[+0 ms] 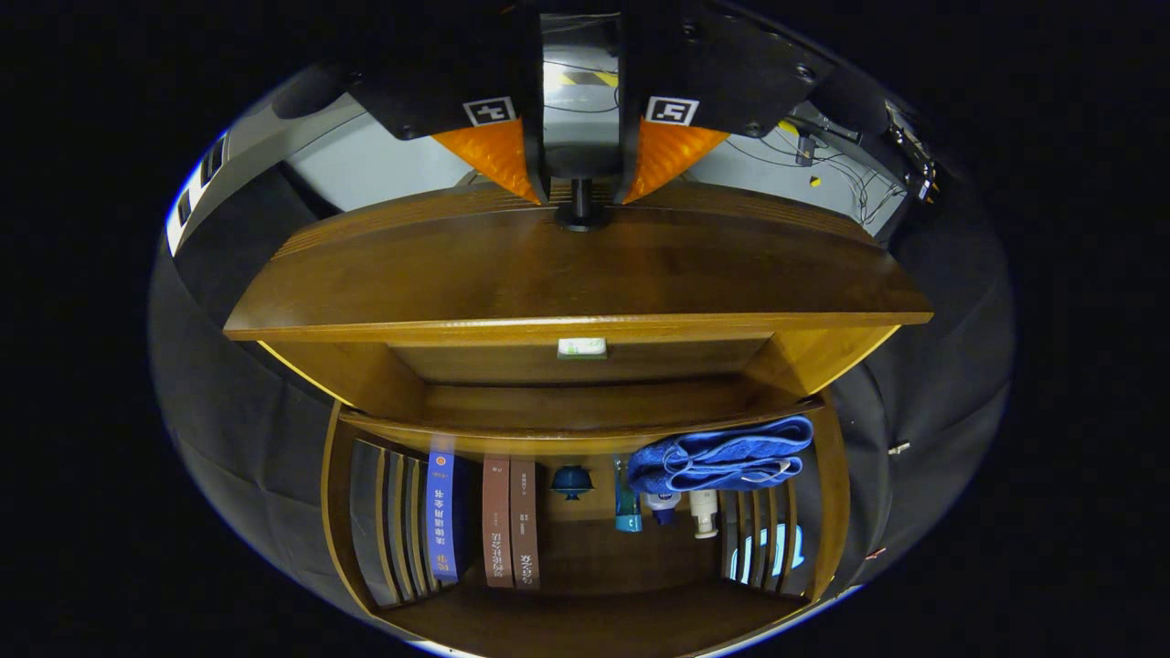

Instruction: Pull open the drawer, take out the items inside it, and place them on the countertop above the cabinet.

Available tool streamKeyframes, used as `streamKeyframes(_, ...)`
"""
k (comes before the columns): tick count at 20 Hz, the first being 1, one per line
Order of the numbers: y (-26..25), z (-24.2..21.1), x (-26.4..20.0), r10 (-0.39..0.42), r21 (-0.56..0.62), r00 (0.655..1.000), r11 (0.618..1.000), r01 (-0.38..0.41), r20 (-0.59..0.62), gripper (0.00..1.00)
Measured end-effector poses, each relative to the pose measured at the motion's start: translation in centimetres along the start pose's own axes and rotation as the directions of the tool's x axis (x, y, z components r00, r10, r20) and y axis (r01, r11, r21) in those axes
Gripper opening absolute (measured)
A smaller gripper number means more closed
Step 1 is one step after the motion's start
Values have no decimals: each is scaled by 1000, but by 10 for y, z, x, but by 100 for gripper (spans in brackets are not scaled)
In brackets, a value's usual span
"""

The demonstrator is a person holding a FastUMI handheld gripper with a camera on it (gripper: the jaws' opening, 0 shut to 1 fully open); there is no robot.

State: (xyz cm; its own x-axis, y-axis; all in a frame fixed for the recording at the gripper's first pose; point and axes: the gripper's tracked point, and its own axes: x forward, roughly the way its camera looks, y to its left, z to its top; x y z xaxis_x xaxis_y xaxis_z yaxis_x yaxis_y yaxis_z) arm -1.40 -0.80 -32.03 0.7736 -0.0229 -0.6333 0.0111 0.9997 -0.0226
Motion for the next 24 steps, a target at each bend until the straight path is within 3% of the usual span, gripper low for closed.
streamKeyframes(8, 0, -16, -8, 30, 40, 999, 999, -29, -18, 37)
streamKeyframes(10, 0, -3, -20, 51, 83, 998, 995, -54, 28, 49)
streamKeyframes(13, -3, 11, -46, 49, 85, 997, 995, -53, 51, 93)
streamKeyframes(18, 3, 79, -75, 69, 93, 993, 993, -78, 97, 92)
streamKeyframes(24, 1, 147, -22, 65, 34, 998, 997, -66, 9, 92)
